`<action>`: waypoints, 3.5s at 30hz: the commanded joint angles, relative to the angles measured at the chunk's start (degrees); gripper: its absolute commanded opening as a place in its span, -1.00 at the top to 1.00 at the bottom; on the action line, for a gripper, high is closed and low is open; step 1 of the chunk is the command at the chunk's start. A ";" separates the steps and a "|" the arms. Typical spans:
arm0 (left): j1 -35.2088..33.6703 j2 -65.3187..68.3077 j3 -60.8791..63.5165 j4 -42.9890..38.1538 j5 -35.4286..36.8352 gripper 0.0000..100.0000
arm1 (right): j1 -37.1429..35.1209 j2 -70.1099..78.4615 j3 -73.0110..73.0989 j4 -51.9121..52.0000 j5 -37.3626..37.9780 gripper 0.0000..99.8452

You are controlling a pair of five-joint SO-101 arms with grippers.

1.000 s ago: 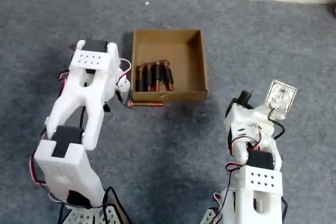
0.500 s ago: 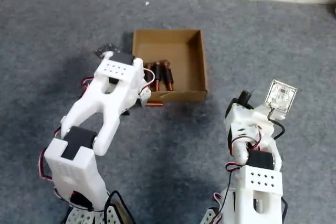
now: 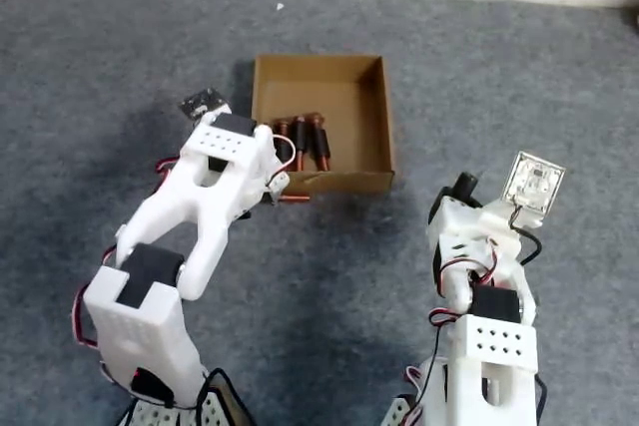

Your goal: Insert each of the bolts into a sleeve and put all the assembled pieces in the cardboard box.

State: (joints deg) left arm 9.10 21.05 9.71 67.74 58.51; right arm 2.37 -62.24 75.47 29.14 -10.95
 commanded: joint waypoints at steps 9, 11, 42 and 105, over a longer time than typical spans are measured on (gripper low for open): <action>-2.42 4.79 -18.86 8.62 2.11 0.65 | 0.75 -1.89 -0.40 -1.45 -0.26 0.99; -2.24 4.88 -18.59 8.62 2.11 0.65 | 0.75 -1.89 -0.40 -1.45 -0.26 0.99; 1.54 15.78 -22.46 10.55 2.29 0.65 | 0.75 -1.89 -0.48 -1.45 -0.26 0.99; -6.55 -12.26 -29.41 32.62 -37.63 0.99 | -6.37 -2.59 -0.66 4.53 5.19 0.99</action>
State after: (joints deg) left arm 2.77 17.63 -20.53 99.47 26.59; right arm -1.05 -62.77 75.65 30.73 -6.55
